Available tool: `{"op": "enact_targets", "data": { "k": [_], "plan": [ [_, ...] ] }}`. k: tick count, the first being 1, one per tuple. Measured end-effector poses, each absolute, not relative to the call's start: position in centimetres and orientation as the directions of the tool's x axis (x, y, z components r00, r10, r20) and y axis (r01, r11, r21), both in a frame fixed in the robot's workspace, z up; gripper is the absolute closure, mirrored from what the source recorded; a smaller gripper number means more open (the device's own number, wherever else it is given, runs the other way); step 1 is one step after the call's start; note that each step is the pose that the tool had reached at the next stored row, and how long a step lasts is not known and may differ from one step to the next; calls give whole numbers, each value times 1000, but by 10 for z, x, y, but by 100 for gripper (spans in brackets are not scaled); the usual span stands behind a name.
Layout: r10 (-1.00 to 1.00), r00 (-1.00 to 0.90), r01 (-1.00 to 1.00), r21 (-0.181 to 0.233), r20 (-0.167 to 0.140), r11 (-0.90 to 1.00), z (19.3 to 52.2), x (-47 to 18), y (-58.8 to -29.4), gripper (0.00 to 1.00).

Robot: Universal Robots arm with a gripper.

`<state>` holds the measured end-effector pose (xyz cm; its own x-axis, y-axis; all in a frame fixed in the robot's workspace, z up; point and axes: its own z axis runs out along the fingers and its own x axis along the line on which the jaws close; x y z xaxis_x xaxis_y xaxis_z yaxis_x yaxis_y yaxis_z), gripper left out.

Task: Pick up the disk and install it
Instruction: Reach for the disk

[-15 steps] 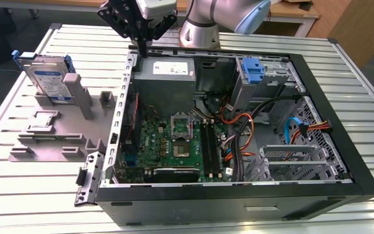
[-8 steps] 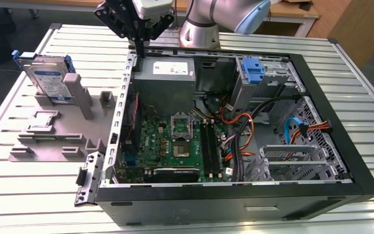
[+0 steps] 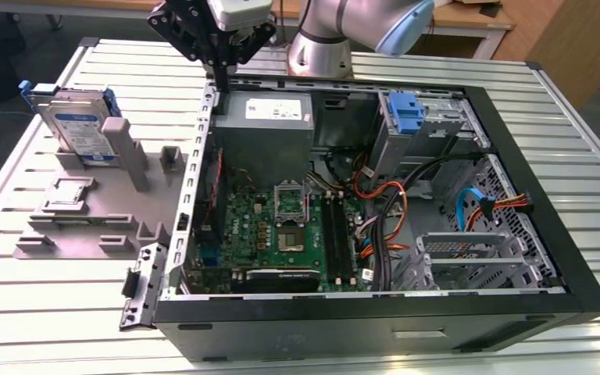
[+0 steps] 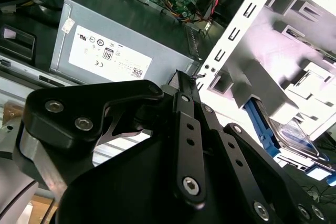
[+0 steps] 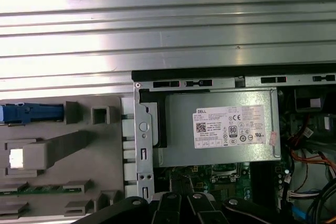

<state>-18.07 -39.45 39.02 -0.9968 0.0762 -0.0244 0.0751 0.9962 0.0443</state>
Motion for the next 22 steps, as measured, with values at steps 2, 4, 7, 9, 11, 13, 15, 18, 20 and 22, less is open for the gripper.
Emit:
{"op": "enact_targets", "data": {
  "k": [2, 4, 7, 9, 11, 13, 15, 18, 20, 22],
  "plan": [
    [76, -997, 75, 44, -24, 996, 390, -182, -395, 90],
    [76, -997, 75, 44, -24, 996, 390, -183, -395, 90],
    [76, -997, 75, 44, -24, 996, 390, -184, -395, 90],
    [76, -997, 75, 44, -24, 996, 390, -185, -395, 90],
    [76, -997, 75, 44, -24, 996, 390, -186, -395, 90],
    [76, -997, 75, 44, -24, 996, 390, -187, -395, 90],
    [76, -997, 75, 44, -24, 996, 390, -188, -395, 90],
    [76, -997, 75, 44, -24, 996, 390, -190, -395, 90],
    [76, -997, 75, 44, -24, 996, 390, -191, -395, 90],
    [76, -997, 75, 44, -24, 996, 390, -193, -395, 90]
  ]
}}
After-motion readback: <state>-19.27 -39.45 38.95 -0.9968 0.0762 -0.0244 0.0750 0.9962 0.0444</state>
